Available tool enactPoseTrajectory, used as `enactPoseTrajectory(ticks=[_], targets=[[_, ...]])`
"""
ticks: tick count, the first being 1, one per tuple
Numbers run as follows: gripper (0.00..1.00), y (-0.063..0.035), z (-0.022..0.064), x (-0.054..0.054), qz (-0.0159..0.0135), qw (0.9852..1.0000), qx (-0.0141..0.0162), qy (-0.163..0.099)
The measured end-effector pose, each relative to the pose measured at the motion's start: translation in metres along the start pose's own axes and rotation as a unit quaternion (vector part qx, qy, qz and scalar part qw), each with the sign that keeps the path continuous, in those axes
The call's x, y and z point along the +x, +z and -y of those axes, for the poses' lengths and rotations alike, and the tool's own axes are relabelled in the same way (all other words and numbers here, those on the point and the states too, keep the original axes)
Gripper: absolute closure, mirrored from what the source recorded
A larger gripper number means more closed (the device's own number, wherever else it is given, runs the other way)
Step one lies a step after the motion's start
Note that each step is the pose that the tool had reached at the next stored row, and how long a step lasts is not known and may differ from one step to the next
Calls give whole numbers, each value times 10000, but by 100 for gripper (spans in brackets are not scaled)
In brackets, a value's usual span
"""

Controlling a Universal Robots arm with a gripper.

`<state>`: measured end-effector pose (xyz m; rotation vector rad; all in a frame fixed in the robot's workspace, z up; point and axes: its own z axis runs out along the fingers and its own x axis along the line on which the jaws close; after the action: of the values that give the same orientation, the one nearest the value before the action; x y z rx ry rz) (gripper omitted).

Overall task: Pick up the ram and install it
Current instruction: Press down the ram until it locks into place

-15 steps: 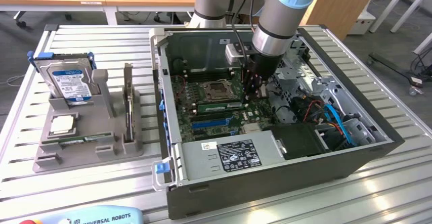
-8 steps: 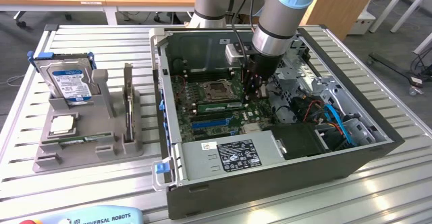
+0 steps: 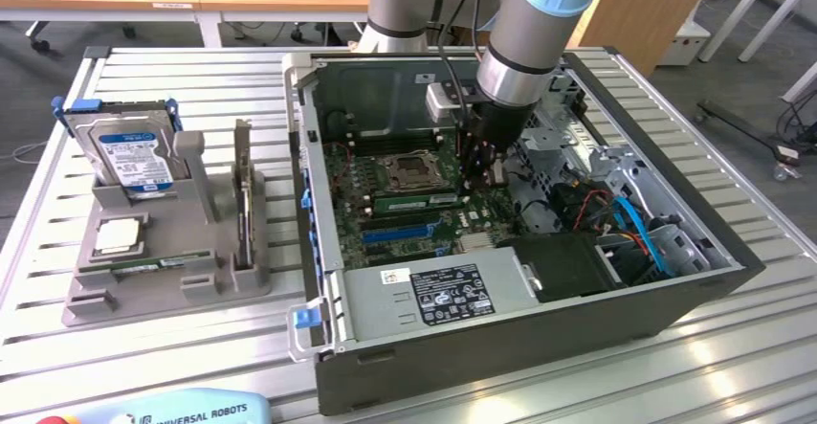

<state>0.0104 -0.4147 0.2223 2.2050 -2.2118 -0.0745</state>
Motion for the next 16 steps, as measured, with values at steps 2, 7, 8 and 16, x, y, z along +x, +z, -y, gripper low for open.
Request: enactPoseTrajectory(ticks=[2, 7, 8, 16], targets=[[90, -4, 0, -1, 3, 10000, 0, 0], [90, -64, -3, -1, 1, 10000, 0, 0], [90, -80, -4, -2, 0, 10000, 0, 0], [90, -186, -8, -4, 1, 10000, 0, 0]])
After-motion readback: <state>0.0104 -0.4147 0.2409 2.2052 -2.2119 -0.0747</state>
